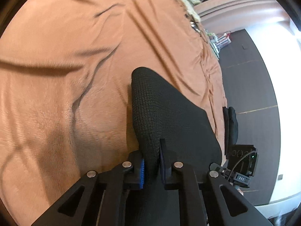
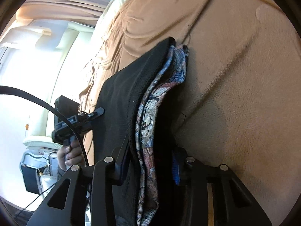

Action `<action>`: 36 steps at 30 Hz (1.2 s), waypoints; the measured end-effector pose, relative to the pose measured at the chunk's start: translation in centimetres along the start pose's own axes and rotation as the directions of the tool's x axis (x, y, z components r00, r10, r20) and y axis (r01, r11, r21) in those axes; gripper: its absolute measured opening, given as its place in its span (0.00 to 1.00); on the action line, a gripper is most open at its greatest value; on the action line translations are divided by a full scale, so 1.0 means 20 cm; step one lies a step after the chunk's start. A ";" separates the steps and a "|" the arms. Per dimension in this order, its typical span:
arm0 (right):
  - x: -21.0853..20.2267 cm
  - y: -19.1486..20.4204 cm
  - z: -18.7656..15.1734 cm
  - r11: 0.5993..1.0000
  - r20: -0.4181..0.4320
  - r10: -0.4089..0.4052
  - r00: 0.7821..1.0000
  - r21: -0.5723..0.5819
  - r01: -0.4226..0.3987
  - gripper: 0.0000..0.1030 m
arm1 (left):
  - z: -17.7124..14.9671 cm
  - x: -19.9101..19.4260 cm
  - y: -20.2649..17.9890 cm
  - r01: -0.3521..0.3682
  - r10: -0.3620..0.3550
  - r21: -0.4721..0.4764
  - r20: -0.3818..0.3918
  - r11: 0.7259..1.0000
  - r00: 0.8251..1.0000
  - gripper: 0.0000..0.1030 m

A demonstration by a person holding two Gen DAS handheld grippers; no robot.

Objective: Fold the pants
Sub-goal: 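Lift the folded shorts off the duvet with both grippers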

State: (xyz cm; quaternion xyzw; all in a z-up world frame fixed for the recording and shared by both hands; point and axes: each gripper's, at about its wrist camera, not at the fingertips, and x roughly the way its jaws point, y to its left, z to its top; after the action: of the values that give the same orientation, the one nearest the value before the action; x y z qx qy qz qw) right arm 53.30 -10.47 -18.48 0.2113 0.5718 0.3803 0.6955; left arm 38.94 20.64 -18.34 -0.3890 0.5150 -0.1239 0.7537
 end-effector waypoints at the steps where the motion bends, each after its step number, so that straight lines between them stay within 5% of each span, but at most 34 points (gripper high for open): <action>1: -0.01 0.02 -0.01 1.000 0.008 -0.009 1.000 -0.014 0.009 0.31 | 0.00 -0.02 -0.03 -0.004 0.004 0.017 0.009 1.000 1.000 0.12; 21: -0.21 0.32 -0.21 0.982 0.153 -0.012 0.988 -0.184 0.041 0.27 | -0.14 -0.33 -0.37 0.006 -0.025 0.140 0.135 0.990 0.991 0.10; 36: -0.59 0.41 -0.47 0.953 0.335 -0.009 0.942 -0.282 0.110 0.26 | -0.28 -0.46 -0.81 0.038 -0.096 0.288 0.190 0.957 0.977 0.10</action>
State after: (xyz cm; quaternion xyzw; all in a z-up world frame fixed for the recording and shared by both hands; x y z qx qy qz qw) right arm 41.34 -15.91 -7.42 0.1475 0.3898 0.3997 0.8164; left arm 33.51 12.64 -1.37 -0.3054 0.3991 -0.1817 0.8453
